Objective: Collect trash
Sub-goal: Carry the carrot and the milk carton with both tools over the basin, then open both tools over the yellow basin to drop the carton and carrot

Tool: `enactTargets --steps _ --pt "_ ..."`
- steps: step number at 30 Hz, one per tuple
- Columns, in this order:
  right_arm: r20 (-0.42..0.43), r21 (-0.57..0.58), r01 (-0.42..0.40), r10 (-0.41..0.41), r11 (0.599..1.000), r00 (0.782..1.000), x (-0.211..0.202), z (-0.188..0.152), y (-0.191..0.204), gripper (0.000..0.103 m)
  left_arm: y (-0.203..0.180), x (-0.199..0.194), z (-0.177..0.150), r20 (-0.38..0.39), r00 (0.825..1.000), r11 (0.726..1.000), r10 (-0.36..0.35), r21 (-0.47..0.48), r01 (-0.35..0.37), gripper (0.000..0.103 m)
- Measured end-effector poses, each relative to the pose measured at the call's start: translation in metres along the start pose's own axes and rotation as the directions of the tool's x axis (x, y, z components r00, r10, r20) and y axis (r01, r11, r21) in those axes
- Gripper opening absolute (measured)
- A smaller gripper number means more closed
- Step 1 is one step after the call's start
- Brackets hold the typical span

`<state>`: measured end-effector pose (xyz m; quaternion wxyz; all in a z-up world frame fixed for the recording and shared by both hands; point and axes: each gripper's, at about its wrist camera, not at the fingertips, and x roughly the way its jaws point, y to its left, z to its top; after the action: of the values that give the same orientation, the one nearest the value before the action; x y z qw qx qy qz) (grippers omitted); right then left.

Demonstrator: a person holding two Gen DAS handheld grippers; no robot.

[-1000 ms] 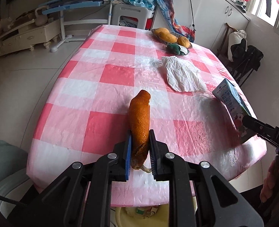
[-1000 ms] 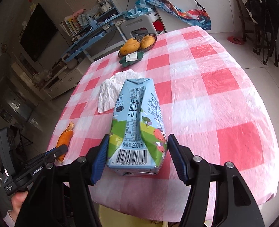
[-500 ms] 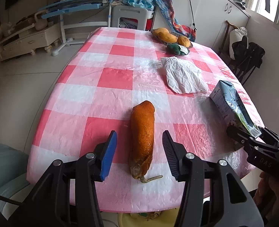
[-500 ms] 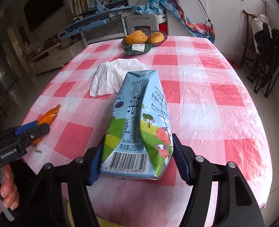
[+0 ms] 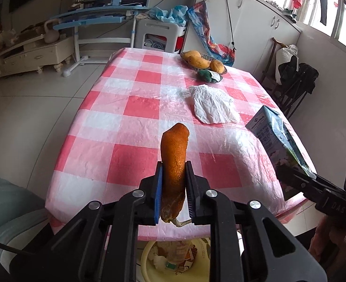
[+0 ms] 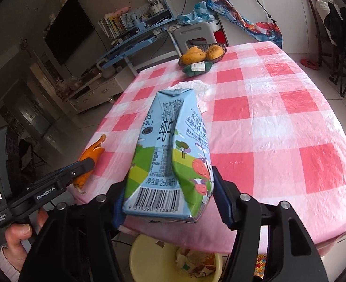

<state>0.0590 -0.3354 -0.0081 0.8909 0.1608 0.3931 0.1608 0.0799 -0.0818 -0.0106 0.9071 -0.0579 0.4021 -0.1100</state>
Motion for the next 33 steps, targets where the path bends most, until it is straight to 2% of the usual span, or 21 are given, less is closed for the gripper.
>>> enactTargets --steps 7,15,23,33 --pt "-0.022 -0.040 -0.058 0.057 0.998 0.998 -0.018 -0.027 0.026 0.060 -0.006 -0.030 -0.017 0.026 1.000 1.000 -0.001 0.027 0.000 0.017" --pt "-0.122 -0.102 -0.089 0.077 0.991 0.990 -0.024 -0.070 0.052 0.060 -0.005 -0.054 -0.038 0.037 0.999 0.999 0.000 0.042 -0.002 0.017" --pt "-0.228 -0.154 -0.071 0.035 0.986 0.973 -0.012 -0.097 0.064 0.060 -0.004 -0.070 -0.056 0.034 0.999 0.999 -0.006 0.043 0.005 0.017" --pt "-0.276 -0.190 -0.020 -0.034 0.982 0.961 0.005 -0.105 0.065 0.059 -0.010 -0.072 -0.089 -0.010 1.000 0.998 -0.018 0.066 0.019 0.017"
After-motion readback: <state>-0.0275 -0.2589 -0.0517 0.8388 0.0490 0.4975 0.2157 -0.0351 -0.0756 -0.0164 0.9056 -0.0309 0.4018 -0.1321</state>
